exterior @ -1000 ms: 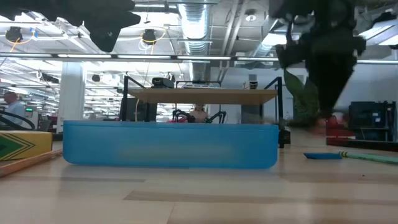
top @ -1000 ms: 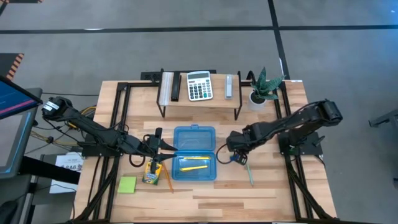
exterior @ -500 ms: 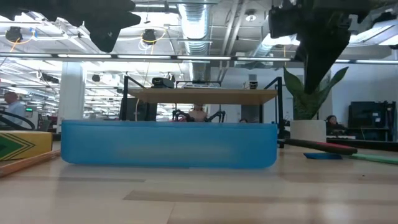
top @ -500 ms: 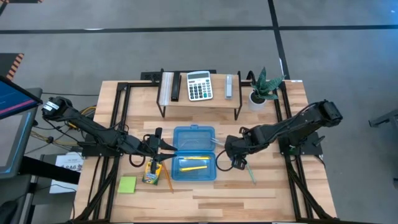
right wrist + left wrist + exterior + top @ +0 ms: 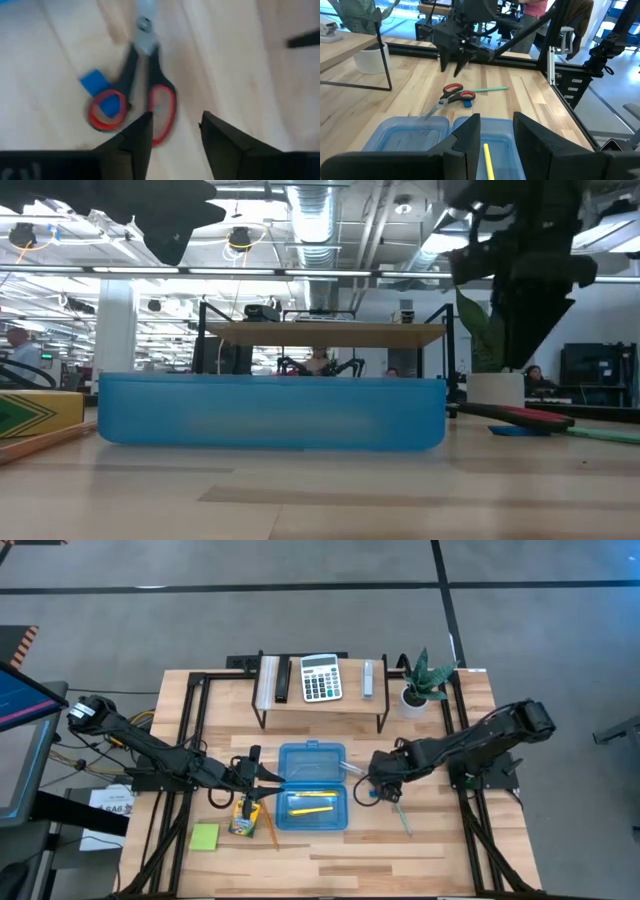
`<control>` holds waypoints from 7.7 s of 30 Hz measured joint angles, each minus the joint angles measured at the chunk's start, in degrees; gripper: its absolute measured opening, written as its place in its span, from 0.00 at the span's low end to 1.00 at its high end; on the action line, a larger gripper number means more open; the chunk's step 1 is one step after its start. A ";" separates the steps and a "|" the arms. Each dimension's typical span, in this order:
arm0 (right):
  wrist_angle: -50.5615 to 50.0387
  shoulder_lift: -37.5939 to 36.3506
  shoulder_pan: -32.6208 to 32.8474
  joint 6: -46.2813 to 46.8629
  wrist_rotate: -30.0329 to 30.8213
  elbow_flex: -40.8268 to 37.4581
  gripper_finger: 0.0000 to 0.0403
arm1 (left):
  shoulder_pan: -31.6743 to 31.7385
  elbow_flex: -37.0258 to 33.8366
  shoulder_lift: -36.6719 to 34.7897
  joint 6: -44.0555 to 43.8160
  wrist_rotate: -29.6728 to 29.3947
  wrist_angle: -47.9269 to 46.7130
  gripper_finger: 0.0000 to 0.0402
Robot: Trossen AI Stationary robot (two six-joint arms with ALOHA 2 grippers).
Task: Pack school essentials
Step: Put the black scissors into the supply box, then put the blue pencil into the supply box
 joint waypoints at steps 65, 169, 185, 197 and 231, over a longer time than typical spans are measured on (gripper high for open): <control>11.52 1.64 -2.56 2.78 -4.76 -6.89 0.21 | 0.02 0.00 -0.02 -0.11 -0.03 -0.28 0.25; 13.73 -3.74 -2.78 2.80 -4.73 -14.04 0.48 | -3.37 2.97 -2.82 3.32 -2.00 -3.07 0.25; 13.10 2.38 -7.85 0.64 -7.29 -13.80 0.47 | -3.34 2.97 -2.82 3.02 -1.97 -3.34 0.25; 10.04 1.38 -7.85 3.54 -7.69 -13.93 0.47 | -3.34 2.97 -2.82 2.97 -1.97 -3.32 0.25; 8.04 1.42 -7.78 2.19 -9.69 -11.42 0.03 | -3.37 2.97 -2.80 2.93 -2.96 -3.30 0.25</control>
